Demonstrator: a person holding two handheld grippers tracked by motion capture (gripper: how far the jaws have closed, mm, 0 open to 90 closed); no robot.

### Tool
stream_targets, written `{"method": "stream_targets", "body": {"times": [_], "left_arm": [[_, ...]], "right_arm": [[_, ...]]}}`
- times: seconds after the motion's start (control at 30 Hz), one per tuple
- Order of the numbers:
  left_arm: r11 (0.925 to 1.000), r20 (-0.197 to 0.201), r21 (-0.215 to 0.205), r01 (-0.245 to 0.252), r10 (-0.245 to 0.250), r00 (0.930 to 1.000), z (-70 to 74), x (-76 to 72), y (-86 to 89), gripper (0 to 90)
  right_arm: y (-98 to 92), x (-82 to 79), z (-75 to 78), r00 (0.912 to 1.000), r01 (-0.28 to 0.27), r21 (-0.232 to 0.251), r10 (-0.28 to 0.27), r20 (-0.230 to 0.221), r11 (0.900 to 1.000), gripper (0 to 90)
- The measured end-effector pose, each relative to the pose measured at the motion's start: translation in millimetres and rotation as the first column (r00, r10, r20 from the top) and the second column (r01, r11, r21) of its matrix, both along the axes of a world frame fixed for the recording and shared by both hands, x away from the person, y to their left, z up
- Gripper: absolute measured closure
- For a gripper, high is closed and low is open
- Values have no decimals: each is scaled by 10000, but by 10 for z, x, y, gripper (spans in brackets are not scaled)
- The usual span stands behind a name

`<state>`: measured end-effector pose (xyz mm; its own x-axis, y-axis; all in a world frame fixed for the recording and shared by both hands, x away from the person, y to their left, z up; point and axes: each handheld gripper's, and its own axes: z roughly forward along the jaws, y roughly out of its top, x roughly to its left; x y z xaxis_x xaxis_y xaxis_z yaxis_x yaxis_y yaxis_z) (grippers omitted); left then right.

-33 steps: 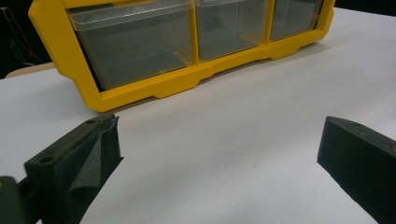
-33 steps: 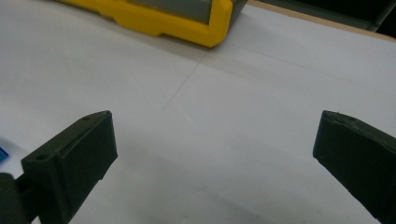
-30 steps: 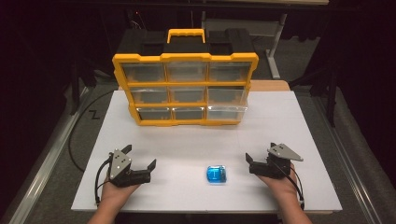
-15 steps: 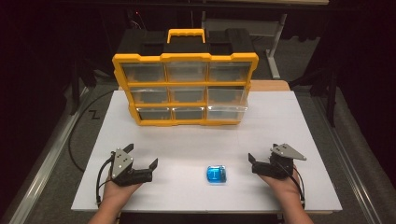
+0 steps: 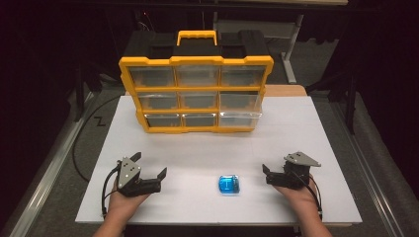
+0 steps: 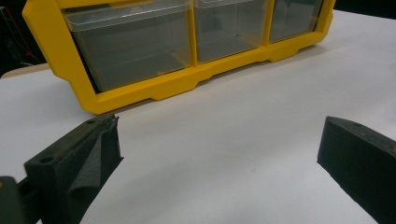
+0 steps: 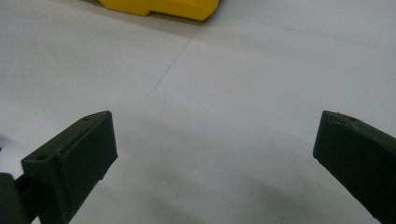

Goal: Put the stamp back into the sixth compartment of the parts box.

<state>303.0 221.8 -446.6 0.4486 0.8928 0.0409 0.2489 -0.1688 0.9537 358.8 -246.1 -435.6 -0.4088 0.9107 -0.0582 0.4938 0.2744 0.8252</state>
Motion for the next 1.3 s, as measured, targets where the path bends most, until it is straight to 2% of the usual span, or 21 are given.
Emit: {"method": "stream_targets", "body": {"times": [0.2, 0.33, 0.5, 0.7, 0.77, 0.8, 0.83, 0.9, 1.0, 1.17, 1.3], "left_arm": [[10000, 78, 68, 64, -64, 9999, 12, -20, -23, 3], [10000, 167, 20, 45, -45, 9999, 24, -35, -19, 3], [10000, 45, 39, 82, -82, 10000, 21, -22, -11, 3], [10000, 118, -29, 90, -89, 9999, 24, -21, -8, 3], [9999, 127, -34, 128, -127, 9998, 24, -24, -10, 3], [9999, 124, -33, 150, -150, 9998, 25, -25, -12, 3], [9997, 149, -14, 239, -239, 9996, 27, -31, -19, 3], [9996, 173, -33, 279, -278, 9995, 30, -36, -22, 3], [9995, 225, -63, 304, -302, 9993, 35, -40, -22, 3], [9993, 241, -91, 352, -349, 9991, 35, -41, -22, 3], [9991, 258, -90, 414, -411, 9988, 39, -48, -25, 3]], "right_arm": [[21, -6, -5, 9997, -129, -207, 125, -189, 9997, 10], [29, -1, -13, 9984, -80, -196, 69, -554, 9998, 10], [25, 21, -25, 9935, -177, -258, 147, -1127, 9995, 9], [36, 35, -25, 9898, -369, -394, 311, -1387, 9985, 9], [59, 64, -26, 9842, -528, -635, 412, -1720, 9966, 9], [59, 64, -26, 9842, -528, -635, 412, -1720, 9966, 9], [72, 78, -20, 9803, -627, -858, 452, -1920, 9943, 9], [73, 85, -13, 9791, -662, -908, 472, -1980, 9937, 9], [69, 106, 20, 9728, -664, -889, 447, -2272, 9938, 9], [52, 128, 50, 9639, -827, -1122, 509, -2612, 9902, 9], [64, 120, 30, 9515, -953, -1238, 539, -3030, 9877, 9]]}}
